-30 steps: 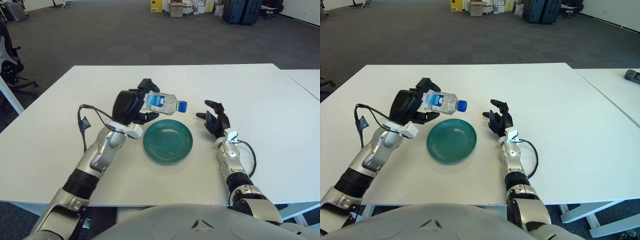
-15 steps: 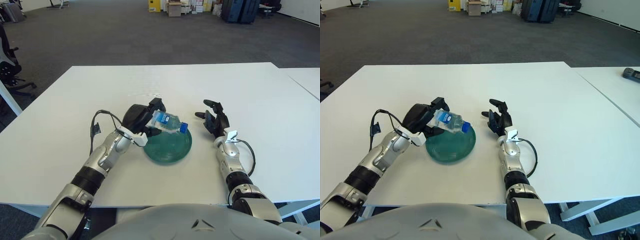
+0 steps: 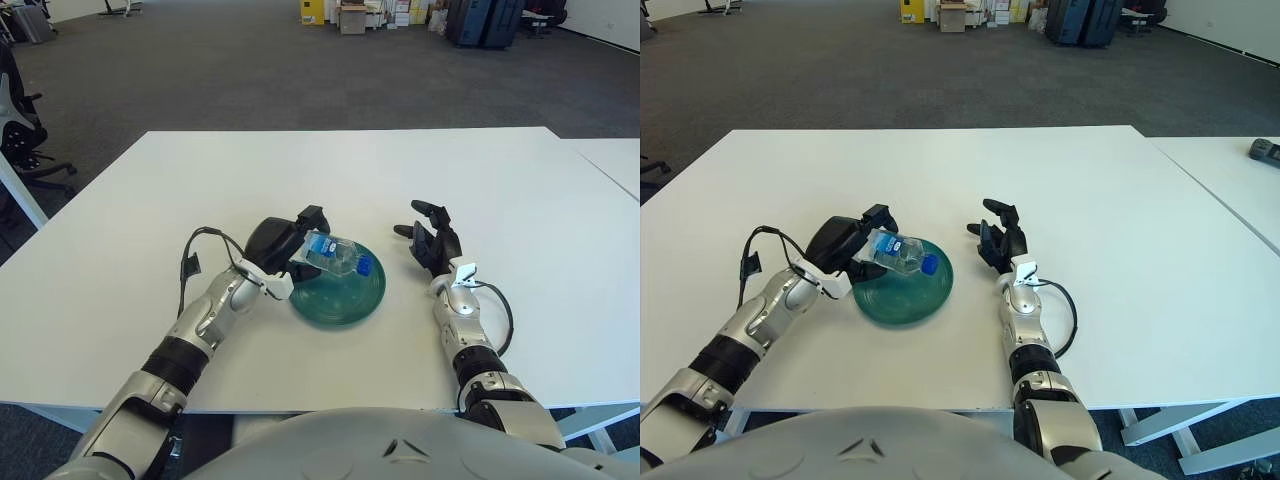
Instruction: Put the bottle into the plate.
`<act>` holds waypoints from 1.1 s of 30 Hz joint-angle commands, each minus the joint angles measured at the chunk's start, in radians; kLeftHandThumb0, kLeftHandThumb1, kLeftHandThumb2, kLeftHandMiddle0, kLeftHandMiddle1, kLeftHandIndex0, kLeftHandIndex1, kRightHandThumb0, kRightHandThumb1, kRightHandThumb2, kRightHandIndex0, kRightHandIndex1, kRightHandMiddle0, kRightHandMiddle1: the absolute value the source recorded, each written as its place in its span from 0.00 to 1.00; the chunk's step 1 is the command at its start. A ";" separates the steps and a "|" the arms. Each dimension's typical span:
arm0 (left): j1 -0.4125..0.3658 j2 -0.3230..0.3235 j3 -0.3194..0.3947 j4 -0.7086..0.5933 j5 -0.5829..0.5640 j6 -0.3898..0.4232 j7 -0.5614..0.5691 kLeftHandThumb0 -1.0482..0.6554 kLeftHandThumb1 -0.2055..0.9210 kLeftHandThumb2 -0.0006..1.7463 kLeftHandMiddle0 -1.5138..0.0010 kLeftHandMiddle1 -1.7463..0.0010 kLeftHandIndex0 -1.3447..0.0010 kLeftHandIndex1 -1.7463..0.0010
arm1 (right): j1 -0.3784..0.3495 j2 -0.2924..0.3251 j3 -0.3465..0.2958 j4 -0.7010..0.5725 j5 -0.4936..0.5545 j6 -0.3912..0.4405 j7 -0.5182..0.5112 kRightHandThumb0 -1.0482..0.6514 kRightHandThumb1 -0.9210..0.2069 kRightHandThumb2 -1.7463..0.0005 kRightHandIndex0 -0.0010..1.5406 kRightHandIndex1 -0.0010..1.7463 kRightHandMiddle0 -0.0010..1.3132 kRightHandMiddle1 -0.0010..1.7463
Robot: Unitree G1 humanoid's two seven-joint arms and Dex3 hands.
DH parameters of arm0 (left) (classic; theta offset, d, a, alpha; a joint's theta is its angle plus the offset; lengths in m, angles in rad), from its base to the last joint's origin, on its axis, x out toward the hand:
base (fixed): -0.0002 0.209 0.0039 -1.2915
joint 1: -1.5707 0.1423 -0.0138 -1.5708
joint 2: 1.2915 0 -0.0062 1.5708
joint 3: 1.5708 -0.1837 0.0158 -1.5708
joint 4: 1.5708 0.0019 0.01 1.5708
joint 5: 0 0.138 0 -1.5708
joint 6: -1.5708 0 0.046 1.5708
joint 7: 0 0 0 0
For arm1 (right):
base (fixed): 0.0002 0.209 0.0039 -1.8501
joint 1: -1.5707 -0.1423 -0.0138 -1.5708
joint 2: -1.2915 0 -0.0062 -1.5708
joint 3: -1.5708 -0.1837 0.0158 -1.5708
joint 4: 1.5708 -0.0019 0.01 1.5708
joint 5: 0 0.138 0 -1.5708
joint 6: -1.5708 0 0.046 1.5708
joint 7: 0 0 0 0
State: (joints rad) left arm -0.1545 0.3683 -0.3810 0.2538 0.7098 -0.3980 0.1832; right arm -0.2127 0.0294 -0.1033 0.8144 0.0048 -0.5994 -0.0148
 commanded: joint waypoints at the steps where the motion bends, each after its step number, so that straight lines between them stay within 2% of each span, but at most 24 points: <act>1: -0.008 -0.003 0.013 -0.001 -0.016 0.004 -0.001 0.36 0.55 0.68 0.25 0.00 0.61 0.00 | 0.055 0.005 0.006 0.032 -0.004 0.031 -0.006 0.23 0.00 0.57 0.39 0.42 0.06 0.54; 9: 0.000 -0.014 0.020 0.000 -0.036 -0.017 0.000 0.36 0.56 0.67 0.26 0.00 0.62 0.00 | 0.061 0.007 0.009 0.020 0.005 0.041 0.000 0.23 0.00 0.57 0.38 0.42 0.06 0.54; 12: 0.003 -0.012 0.022 -0.011 -0.069 -0.021 -0.036 0.36 0.56 0.67 0.28 0.00 0.62 0.00 | 0.062 0.009 0.010 0.017 0.003 0.040 -0.008 0.23 0.00 0.58 0.38 0.43 0.06 0.54; 18: 0.003 0.009 0.024 -0.048 -0.100 -0.019 -0.102 0.36 0.56 0.67 0.40 0.00 0.61 0.00 | 0.062 0.008 0.017 0.014 -0.006 0.045 -0.022 0.24 0.00 0.59 0.39 0.44 0.06 0.54; 22: 0.003 0.030 0.027 -0.066 -0.099 -0.032 -0.128 0.36 0.59 0.64 0.49 0.00 0.63 0.00 | 0.063 0.009 0.021 0.011 -0.008 0.048 -0.025 0.24 0.00 0.59 0.39 0.45 0.07 0.54; 26: 0.017 0.065 0.044 -0.112 -0.122 -0.047 -0.174 0.37 0.67 0.55 0.54 0.00 0.65 0.03 | 0.063 0.011 0.023 0.009 -0.011 0.047 -0.029 0.24 0.00 0.60 0.39 0.45 0.06 0.54; 29: 0.028 0.105 0.067 -0.168 -0.174 -0.064 -0.241 0.38 0.77 0.44 0.62 0.02 0.67 0.07 | 0.062 0.012 0.026 0.010 -0.013 0.048 -0.030 0.25 0.00 0.61 0.39 0.46 0.06 0.54; 32: 0.026 0.126 0.080 -0.209 -0.215 -0.073 -0.296 0.40 0.89 0.31 0.72 0.09 0.70 0.09 | 0.062 0.012 0.028 0.009 -0.014 0.051 -0.026 0.26 0.00 0.62 0.39 0.46 0.06 0.54; 33: 0.025 0.131 0.084 -0.221 -0.226 -0.075 -0.313 0.40 0.94 0.27 0.76 0.24 0.72 0.09 | 0.062 0.012 0.028 0.009 -0.014 0.052 -0.025 0.26 0.00 0.63 0.39 0.46 0.06 0.54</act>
State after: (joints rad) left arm -0.1103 0.4739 -0.3340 0.0861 0.5356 -0.4579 -0.0889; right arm -0.1995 0.0314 -0.0803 0.7856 -0.0119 -0.5843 -0.0416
